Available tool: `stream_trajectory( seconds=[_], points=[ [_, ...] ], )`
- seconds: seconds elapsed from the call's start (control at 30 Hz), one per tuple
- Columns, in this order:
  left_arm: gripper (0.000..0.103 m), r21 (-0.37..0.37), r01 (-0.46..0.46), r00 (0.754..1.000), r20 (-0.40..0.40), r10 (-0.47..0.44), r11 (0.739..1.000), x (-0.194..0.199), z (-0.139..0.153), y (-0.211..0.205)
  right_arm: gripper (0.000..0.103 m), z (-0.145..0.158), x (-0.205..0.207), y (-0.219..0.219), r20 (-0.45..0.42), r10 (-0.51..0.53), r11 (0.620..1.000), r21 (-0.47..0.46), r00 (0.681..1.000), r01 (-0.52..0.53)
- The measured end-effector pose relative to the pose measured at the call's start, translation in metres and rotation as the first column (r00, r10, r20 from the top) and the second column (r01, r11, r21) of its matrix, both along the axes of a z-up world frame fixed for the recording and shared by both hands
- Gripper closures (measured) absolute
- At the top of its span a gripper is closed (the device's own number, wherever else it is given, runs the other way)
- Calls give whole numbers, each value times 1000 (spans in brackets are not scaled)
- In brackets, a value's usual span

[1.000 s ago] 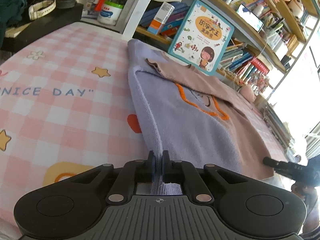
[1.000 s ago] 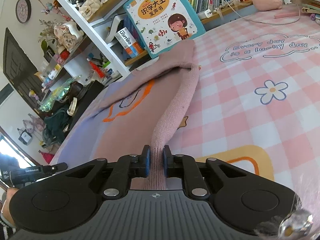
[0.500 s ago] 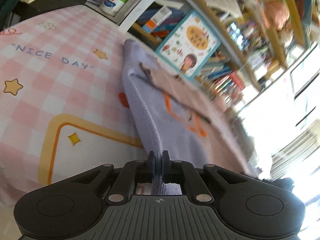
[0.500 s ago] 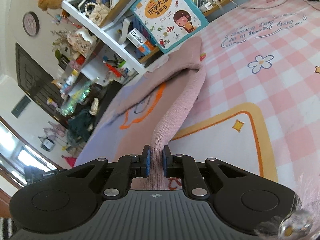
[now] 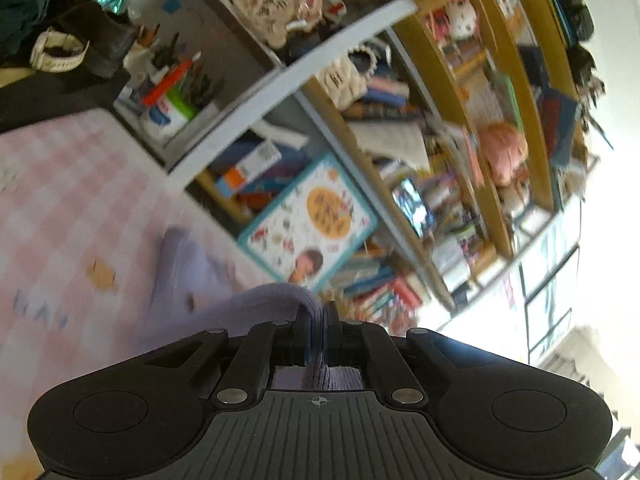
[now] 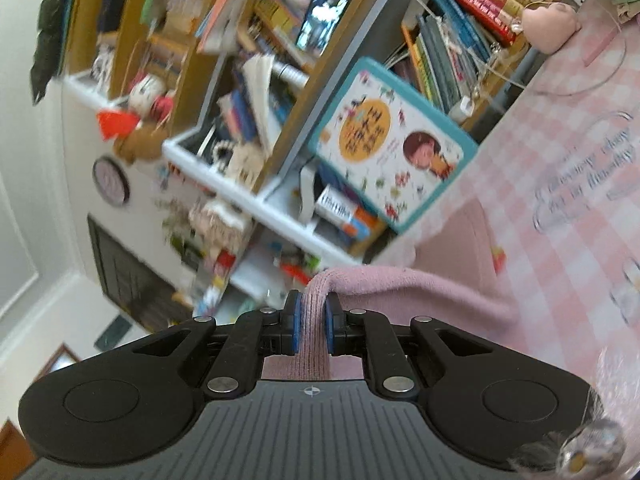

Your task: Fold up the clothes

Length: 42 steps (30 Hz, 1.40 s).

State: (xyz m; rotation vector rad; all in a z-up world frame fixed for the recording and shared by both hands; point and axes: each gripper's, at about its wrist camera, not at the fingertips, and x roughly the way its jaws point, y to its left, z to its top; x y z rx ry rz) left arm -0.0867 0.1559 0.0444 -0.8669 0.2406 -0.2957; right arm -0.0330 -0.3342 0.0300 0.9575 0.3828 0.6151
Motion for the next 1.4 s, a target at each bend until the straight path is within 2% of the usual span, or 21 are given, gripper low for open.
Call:
stream_trajectory(
  seconds=[0.2, 0.6, 0.7, 0.73, 0.77, 0.87, 0.93, 1.0, 1.1, 1.17, 1.2, 1.3, 1.33, 1.4],
  points=[
    [99, 21, -38, 998, -48, 39, 999, 54, -4, 5, 92, 8, 62, 11, -45, -52, 998, -39, 998, 50],
    [97, 71, -60, 977, -201, 73, 996, 122, -38, 19, 92, -35, 133, 22, -208, -97, 991, -110, 973, 76],
    [83, 123, -55, 959, -271, 87, 991, 134, -45, 21, 87, -49, 145, 22, -258, -114, 989, -120, 959, 85],
    [75, 152, -58, 952, -288, 100, 987, 136, -45, 21, 82, -52, 146, 21, -264, -118, 988, -125, 957, 87],
    [66, 186, -58, 952, -285, 111, 981, 135, -44, 20, 75, -54, 147, 20, -269, -123, 987, -131, 955, 90],
    [59, 307, -53, 966, -226, 127, 950, 128, -32, 16, 65, -46, 143, 16, -225, -164, 972, -202, 960, 119],
    [58, 404, -51, 976, -173, 130, 914, 124, -21, 11, 64, -33, 138, 16, -161, -200, 941, -305, 966, 144],
    [58, 505, -40, 982, -139, 127, 862, 126, -12, 3, 63, -19, 136, 25, -87, -204, 887, -437, 975, 146],
    [59, 609, -13, 982, -141, 125, 793, 141, -7, -11, 63, -4, 137, 47, 11, -148, 776, -618, 989, 123],
    [59, 673, 4, 982, -142, 123, 740, 151, -4, -19, 63, 0, 141, 65, 72, -105, 685, -718, 992, 124],
    [59, 689, 21, 981, -152, 116, 724, 158, -4, -23, 63, 0, 144, 74, 98, -86, 637, -760, 992, 130],
    [61, 677, 82, 971, -221, 96, 732, 180, -15, -25, 64, -9, 159, 90, 114, -71, 522, -843, 991, 134],
    [69, 674, 99, 966, -240, 91, 732, 186, -19, -25, 64, -13, 165, 95, 111, -69, 491, -861, 991, 131],
    [74, 681, 114, 960, -263, 97, 723, 195, -26, -25, 64, -20, 175, 97, 93, -71, 467, -877, 993, 116]
  ],
)
